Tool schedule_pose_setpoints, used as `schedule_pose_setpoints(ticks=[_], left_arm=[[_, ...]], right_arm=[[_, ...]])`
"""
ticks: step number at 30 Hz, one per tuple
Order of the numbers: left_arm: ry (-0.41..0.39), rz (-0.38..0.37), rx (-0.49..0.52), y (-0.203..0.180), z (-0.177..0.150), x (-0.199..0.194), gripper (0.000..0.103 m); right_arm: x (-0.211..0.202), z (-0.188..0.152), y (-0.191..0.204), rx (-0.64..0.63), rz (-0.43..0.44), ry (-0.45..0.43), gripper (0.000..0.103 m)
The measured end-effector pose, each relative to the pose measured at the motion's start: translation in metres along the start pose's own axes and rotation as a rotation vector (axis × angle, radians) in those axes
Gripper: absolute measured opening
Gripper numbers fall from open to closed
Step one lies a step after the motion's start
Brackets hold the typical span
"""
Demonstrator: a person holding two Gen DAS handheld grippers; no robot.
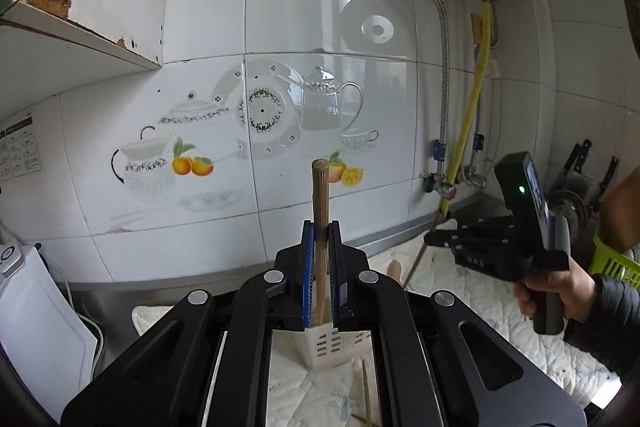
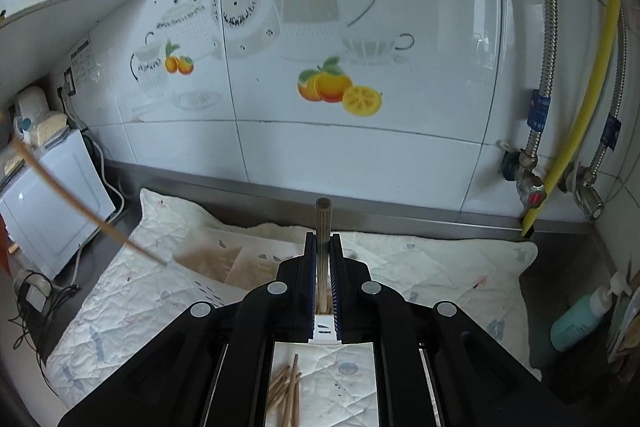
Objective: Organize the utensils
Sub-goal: 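Open the right gripper to drop its chopstick into the holder while the left gripper releases its own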
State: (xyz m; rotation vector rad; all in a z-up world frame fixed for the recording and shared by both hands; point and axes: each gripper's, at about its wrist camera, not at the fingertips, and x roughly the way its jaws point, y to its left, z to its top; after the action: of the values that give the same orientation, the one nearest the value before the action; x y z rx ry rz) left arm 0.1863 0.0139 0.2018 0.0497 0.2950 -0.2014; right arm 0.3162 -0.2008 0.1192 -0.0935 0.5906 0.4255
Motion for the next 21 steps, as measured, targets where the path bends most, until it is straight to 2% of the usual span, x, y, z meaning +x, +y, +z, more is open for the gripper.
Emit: schedule_pose_setpoints(ticks=[3, 4, 7, 11, 13, 16, 21], left_arm=[[0.000, 0.000, -0.036, 0.007, 0.006, 0.019, 0.005], [0.009, 0.002, -0.043, 0.008, 0.005, 0.026, 0.005], [0.048, 0.017, -0.059, 0.013, 0.000, 0.048, 0.005], [0.095, 0.006, -0.098, 0.020, -0.011, 0.070, 0.005], [0.111, 0.002, -0.097, 0.021, -0.016, 0.078, 0.006], [0.139, -0.002, -0.089, 0.018, -0.023, 0.087, 0.006], [0.133, -0.016, -0.099, 0.017, -0.028, 0.086, 0.009]], right_arm=[[0.003, -0.005, -0.002, -0.013, -0.011, 0.009, 0.010], [0.002, -0.006, -0.003, -0.014, -0.012, 0.007, 0.019], [-0.003, -0.009, -0.006, -0.017, -0.022, -0.005, 0.028], [-0.021, -0.017, -0.007, -0.018, -0.027, -0.043, 0.030], [-0.033, -0.024, -0.005, -0.027, -0.029, -0.066, 0.036], [-0.052, -0.039, 0.001, -0.040, -0.026, -0.093, 0.037], [-0.075, -0.072, 0.007, -0.020, -0.004, -0.097, 0.037]])
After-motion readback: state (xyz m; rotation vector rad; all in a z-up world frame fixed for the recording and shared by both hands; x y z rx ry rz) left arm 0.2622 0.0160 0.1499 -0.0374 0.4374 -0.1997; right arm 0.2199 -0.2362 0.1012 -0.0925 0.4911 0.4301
